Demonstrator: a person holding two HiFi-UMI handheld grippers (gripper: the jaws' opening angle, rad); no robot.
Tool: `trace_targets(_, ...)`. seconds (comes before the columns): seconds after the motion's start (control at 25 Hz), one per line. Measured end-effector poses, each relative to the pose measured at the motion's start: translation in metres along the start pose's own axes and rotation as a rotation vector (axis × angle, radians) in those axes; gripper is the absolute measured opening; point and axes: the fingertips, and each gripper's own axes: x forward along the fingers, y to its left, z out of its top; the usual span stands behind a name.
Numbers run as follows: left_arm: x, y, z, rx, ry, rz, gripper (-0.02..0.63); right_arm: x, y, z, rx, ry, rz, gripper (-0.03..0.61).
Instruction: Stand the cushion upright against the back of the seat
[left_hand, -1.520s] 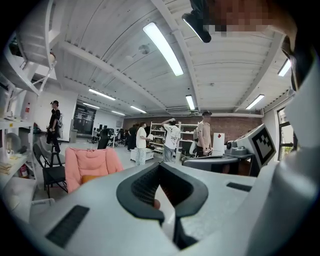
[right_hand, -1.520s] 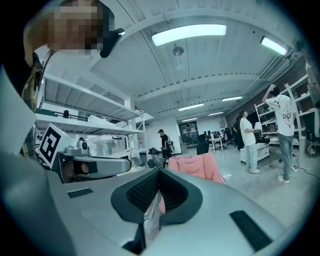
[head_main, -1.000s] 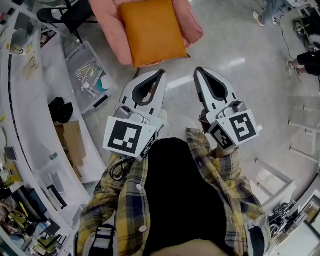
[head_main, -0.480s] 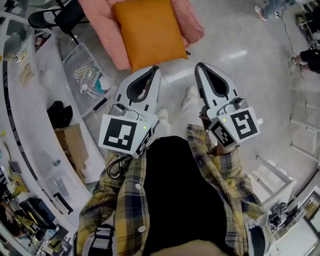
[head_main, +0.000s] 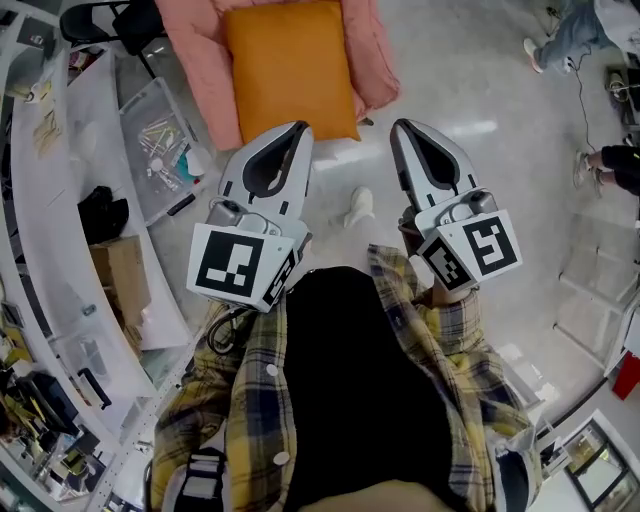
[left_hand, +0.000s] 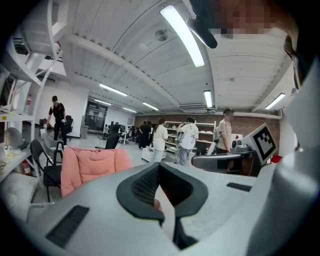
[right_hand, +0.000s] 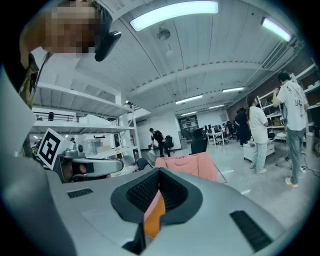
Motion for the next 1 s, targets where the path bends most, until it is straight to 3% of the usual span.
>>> trace_targets(0.2, 0.029, -0.005, 0.011, -0.004, -0.026, 0.101, 0.003, 0.005, -0.037, 0.012, -0.019, 0.006, 0.084, 0.017)
trace_targets(0.56, 0.051, -0.022, 0.000, -0.050, -0.017, 0.288, 0.003, -0.003, -0.080, 0.009, -0.010, 0.067, 0.250, 0.017)
trace_targets(1.0, 0.053, 0.009, -0.014, -0.084, 0.026, 0.378, 0.003, 0.038, -0.086, 0.004, 0.010, 0.094, 0.308, 0.017)
